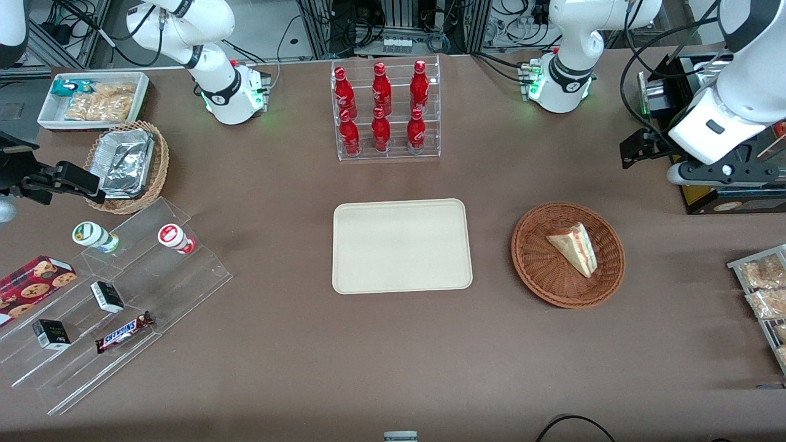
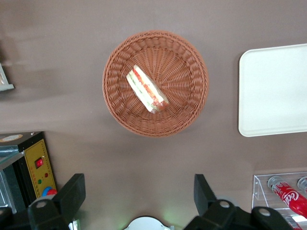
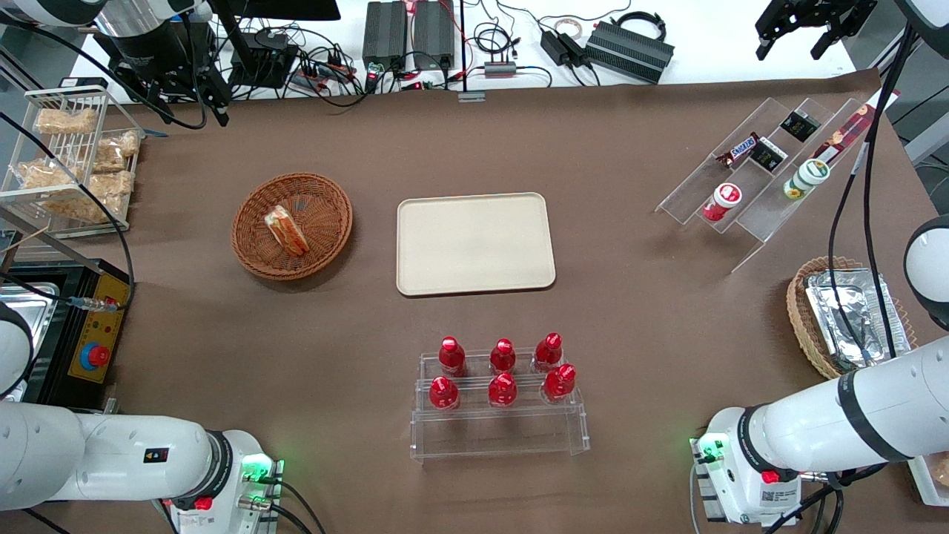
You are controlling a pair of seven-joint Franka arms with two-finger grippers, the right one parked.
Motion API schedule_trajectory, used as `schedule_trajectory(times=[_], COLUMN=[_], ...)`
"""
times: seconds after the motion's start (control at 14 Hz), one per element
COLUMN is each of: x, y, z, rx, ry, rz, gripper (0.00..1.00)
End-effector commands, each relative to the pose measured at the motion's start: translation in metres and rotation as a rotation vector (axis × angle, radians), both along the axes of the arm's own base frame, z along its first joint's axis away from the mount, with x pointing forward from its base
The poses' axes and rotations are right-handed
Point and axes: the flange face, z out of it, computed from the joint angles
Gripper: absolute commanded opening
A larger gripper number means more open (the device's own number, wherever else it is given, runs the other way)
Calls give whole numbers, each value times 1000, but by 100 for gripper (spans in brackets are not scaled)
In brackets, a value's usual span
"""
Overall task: Place sandwich from basket to tray
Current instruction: 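Lower the open left gripper over the sandwich in the wicker basket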
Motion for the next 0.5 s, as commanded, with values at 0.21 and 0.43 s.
schedule_trajectory(times=[0.21, 0.43], x=[10, 24], y=[0, -4], z=[-45, -116], rx=[4, -10], ry=[115, 142], rz=[5, 11], gripper=[100, 100])
